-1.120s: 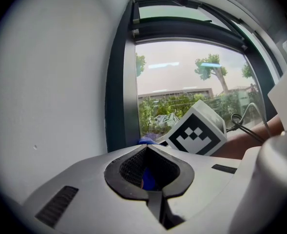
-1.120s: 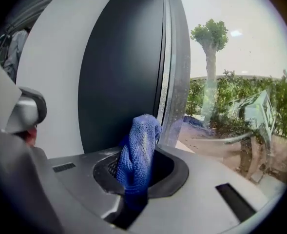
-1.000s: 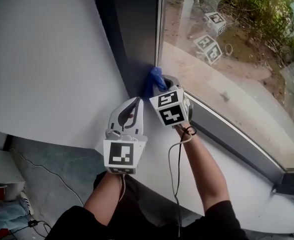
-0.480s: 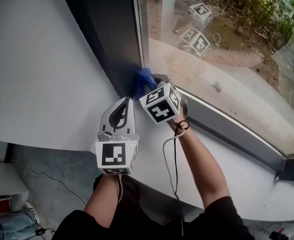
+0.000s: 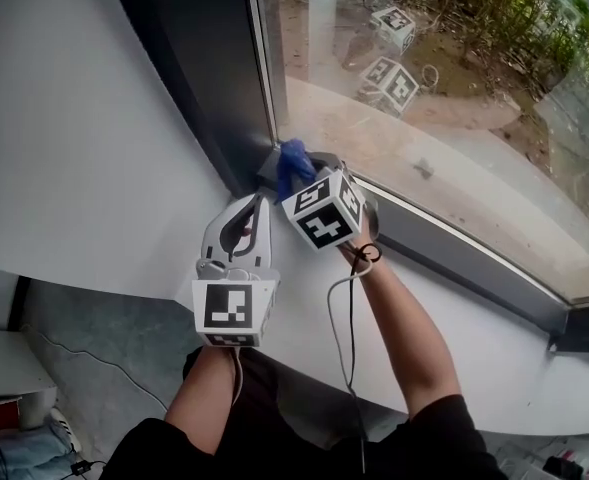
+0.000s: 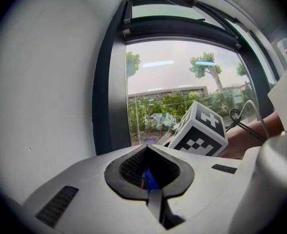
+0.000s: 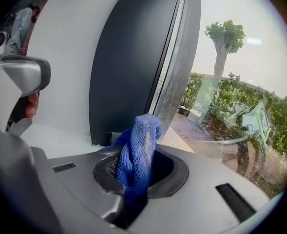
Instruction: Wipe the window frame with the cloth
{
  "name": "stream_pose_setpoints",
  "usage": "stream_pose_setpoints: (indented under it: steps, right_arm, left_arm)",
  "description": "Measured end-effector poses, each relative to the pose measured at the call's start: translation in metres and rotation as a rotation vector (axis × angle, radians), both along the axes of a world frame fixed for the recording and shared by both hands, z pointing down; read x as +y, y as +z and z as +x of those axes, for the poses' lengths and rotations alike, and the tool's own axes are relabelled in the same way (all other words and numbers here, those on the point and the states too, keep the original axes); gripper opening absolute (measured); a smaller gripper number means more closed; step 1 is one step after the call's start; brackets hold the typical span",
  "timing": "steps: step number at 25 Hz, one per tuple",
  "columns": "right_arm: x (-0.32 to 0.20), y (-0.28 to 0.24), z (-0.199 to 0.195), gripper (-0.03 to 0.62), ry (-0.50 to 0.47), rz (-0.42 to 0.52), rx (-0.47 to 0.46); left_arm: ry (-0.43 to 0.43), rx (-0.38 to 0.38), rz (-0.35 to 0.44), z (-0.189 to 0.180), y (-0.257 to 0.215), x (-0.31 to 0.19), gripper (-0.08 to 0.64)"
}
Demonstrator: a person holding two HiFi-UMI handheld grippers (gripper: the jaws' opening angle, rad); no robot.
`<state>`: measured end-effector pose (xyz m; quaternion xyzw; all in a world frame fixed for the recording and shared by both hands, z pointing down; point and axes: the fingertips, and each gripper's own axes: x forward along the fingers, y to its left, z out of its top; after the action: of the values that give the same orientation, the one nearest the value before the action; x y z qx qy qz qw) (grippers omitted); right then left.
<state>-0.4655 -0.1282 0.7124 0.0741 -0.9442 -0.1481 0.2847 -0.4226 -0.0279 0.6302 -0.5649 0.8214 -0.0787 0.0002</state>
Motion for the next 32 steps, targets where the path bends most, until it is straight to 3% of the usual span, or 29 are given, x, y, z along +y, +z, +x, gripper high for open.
stream_pose_setpoints:
  steps: [17, 27, 32]
  right_arm:
    - [-0.018, 0.004, 0.059, 0.037, 0.036, 0.019, 0.000]
    - [-0.028, 0.004, 0.094, 0.037, 0.063, 0.037, -0.025]
    - [-0.026, 0.003, 0.102, 0.037, 0.078, 0.052, -0.015]
  left_arm:
    - [0.078, -0.030, -0.094, 0.039, 0.014, -0.021, 0.005]
    - [0.125, -0.071, -0.100, 0.066, 0.015, -0.030, 0.005]
    - [0.150, -0.080, -0.150, 0.072, 0.016, -0.029, 0.005]
